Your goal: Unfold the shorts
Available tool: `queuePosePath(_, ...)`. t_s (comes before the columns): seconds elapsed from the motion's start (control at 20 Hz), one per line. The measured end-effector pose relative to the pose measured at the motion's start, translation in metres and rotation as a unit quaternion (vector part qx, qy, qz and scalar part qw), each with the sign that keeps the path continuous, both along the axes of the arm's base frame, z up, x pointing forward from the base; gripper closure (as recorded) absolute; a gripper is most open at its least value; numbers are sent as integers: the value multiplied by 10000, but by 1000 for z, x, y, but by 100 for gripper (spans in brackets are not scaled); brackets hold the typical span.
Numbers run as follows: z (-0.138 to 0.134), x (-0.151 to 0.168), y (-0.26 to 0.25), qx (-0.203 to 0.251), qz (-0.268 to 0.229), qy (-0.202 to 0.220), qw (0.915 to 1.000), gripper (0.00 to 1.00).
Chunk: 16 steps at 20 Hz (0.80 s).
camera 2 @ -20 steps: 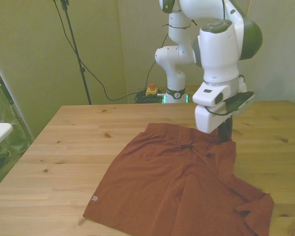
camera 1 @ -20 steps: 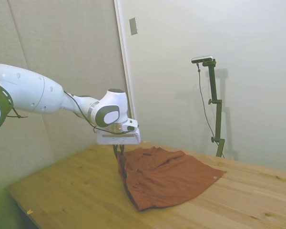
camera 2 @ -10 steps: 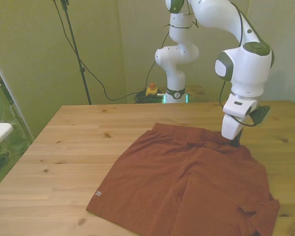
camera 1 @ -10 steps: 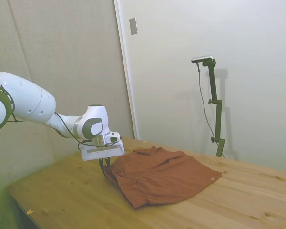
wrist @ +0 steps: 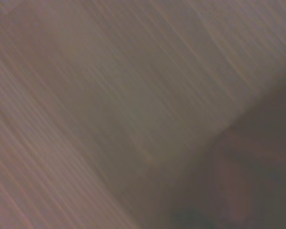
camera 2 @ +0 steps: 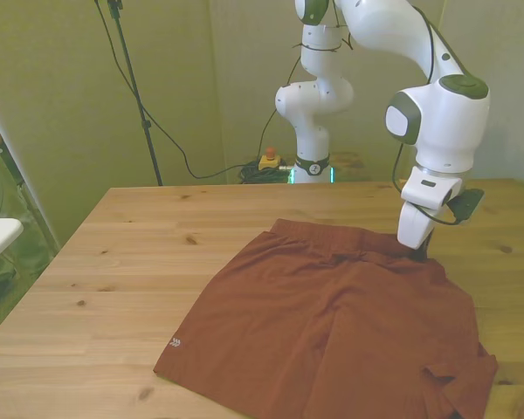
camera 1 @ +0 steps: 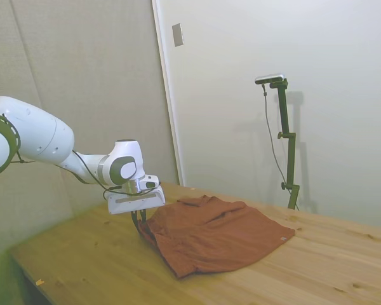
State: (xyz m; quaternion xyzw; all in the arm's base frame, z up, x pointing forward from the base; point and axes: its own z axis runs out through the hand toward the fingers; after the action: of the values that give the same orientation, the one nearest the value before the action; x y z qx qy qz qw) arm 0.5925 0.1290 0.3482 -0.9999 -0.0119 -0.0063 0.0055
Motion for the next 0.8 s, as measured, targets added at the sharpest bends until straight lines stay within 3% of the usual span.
queuePosePath(0.55, 6, -6, 6, 15, 51, 75, 10000, 0)
queuePosePath(0.8, 45, -13, 6, 175, -13, -55, 9998, 0)
